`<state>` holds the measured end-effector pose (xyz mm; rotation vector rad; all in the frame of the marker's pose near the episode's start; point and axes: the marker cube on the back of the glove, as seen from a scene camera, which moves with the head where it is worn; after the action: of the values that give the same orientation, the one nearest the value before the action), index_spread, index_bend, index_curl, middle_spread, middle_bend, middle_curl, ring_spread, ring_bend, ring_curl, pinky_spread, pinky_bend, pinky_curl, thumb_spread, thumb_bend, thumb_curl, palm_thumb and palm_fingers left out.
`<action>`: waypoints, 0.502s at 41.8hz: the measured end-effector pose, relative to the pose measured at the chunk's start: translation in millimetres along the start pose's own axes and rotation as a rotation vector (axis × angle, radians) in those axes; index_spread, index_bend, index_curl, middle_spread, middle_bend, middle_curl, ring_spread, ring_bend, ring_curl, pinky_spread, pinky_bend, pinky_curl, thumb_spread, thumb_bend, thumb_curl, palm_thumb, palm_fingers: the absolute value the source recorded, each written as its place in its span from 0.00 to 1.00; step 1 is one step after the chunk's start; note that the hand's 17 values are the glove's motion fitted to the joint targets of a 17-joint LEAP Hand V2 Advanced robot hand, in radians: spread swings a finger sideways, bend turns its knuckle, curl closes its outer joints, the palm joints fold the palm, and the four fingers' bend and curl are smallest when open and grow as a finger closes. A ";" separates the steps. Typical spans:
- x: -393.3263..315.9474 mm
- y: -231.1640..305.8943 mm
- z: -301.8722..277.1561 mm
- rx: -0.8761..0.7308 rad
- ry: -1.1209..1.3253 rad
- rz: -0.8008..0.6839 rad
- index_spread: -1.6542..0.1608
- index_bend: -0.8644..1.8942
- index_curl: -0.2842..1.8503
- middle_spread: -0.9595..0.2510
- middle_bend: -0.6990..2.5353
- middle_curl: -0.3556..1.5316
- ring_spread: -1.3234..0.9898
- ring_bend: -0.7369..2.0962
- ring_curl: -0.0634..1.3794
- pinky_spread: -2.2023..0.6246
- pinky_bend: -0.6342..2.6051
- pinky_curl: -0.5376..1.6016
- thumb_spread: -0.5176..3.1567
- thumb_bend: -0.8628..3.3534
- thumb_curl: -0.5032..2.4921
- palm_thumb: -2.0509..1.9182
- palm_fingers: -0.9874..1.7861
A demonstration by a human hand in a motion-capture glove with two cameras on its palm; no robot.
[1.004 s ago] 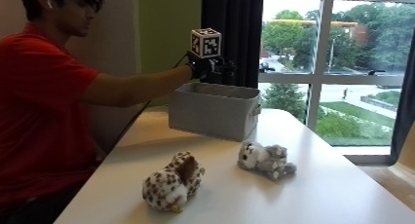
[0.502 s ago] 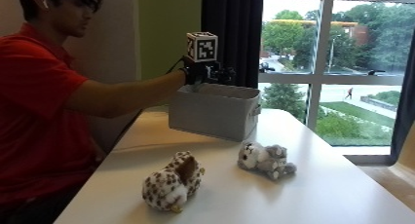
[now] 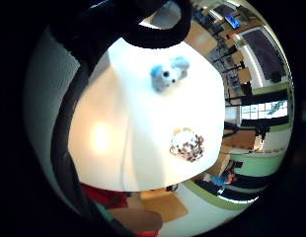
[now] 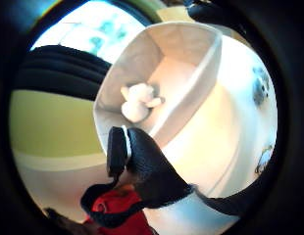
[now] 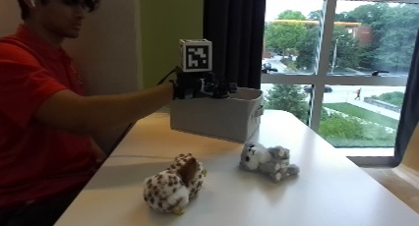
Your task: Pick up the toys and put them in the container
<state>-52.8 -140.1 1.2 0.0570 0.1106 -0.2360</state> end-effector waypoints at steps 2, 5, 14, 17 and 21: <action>12.3 5.1 4.6 -0.020 0.006 0.034 0.71 0.38 0.38 0.73 0.27 0.38 0.57 0.31 0.22 0.80 0.41 0.40 0.43 0.18 0.25 0.48 0.31; 30.9 12.5 11.5 -0.041 0.015 0.099 0.71 0.38 0.37 0.73 0.27 0.38 0.57 0.31 0.21 0.80 0.41 0.40 0.43 0.18 0.24 0.48 0.31; 87.0 42.6 30.3 -0.069 0.080 0.254 0.71 0.37 0.36 0.73 0.27 0.37 0.56 0.31 0.20 0.80 0.40 0.40 0.43 0.18 0.23 0.48 0.32; 100.2 52.1 35.2 -0.075 0.060 0.289 0.72 0.38 0.35 0.73 0.27 0.37 0.57 0.31 0.20 0.80 0.40 0.40 0.43 0.18 0.23 0.48 0.32; 117.2 63.1 42.5 -0.096 0.070 0.326 0.72 0.38 0.35 0.73 0.27 0.36 0.57 0.32 0.19 0.80 0.40 0.40 0.43 0.18 0.22 0.48 0.32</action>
<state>79.7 -108.7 32.6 -0.0128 0.1801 0.0967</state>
